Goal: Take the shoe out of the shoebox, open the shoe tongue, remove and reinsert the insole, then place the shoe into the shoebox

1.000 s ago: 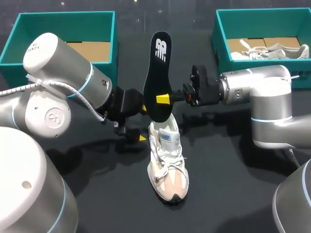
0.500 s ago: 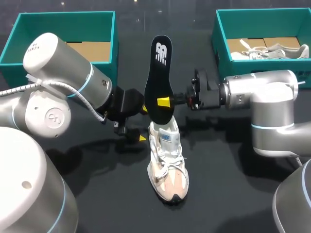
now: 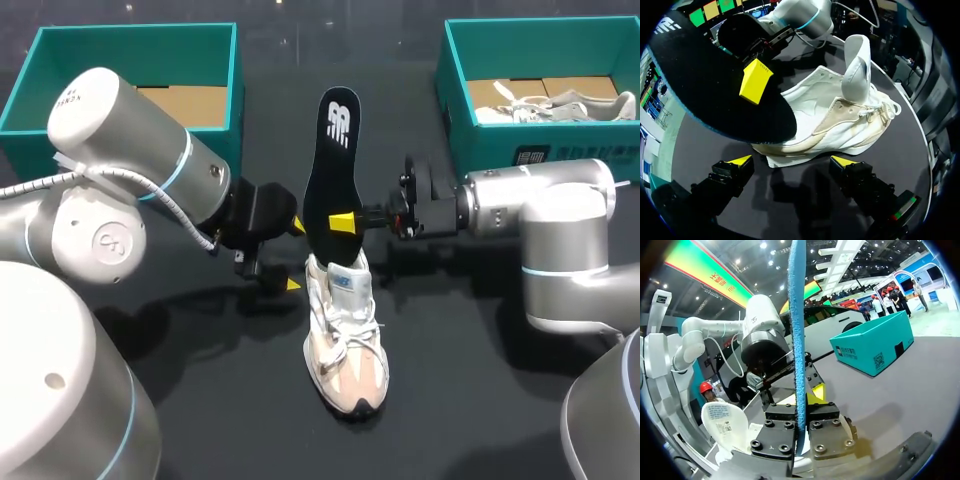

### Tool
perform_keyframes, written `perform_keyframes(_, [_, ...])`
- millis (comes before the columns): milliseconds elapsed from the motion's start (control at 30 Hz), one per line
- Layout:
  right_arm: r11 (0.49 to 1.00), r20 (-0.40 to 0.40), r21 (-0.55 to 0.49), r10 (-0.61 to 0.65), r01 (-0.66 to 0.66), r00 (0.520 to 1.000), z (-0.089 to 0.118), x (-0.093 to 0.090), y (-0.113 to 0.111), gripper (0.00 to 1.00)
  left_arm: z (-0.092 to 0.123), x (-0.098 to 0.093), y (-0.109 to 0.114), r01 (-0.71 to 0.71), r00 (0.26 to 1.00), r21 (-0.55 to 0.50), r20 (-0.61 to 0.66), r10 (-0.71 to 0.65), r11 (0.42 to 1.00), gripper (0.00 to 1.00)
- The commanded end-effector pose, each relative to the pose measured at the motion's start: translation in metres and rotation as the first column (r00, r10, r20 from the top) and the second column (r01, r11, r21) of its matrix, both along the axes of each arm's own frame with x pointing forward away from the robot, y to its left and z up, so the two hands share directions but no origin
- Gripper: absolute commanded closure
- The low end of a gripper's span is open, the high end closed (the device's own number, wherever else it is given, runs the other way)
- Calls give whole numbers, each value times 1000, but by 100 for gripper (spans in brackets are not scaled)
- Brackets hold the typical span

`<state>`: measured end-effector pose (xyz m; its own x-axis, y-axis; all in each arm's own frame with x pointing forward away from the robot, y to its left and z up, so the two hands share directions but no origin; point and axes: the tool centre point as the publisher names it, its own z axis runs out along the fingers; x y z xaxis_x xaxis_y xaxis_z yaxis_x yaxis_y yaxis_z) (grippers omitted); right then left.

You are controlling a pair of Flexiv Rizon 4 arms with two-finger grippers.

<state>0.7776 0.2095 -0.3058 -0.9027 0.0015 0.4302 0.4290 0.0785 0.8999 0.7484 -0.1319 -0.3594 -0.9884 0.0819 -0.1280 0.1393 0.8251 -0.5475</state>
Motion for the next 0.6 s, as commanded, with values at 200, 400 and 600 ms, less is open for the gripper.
perform_keyframes(200, [1000, -21, 5, 12, -12, 1000, -18, -4, 3, 100, -1, 0, 0, 0, 1000, 1, 2, 0, 1000, 0])
perform_keyframes(400, [1000, -30, -6, 15, -15, 999, -26, -10, 3, 100, -1, 0, 0, 0, 1000, 1, 2, 0, 1000, 0])
perform_keyframes(600, [1000, -37, -21, -3, 3, 999, -34, -15, 2, 100, -1, 0, 0, 0, 1000, 1, 2, 0, 1000, 0])
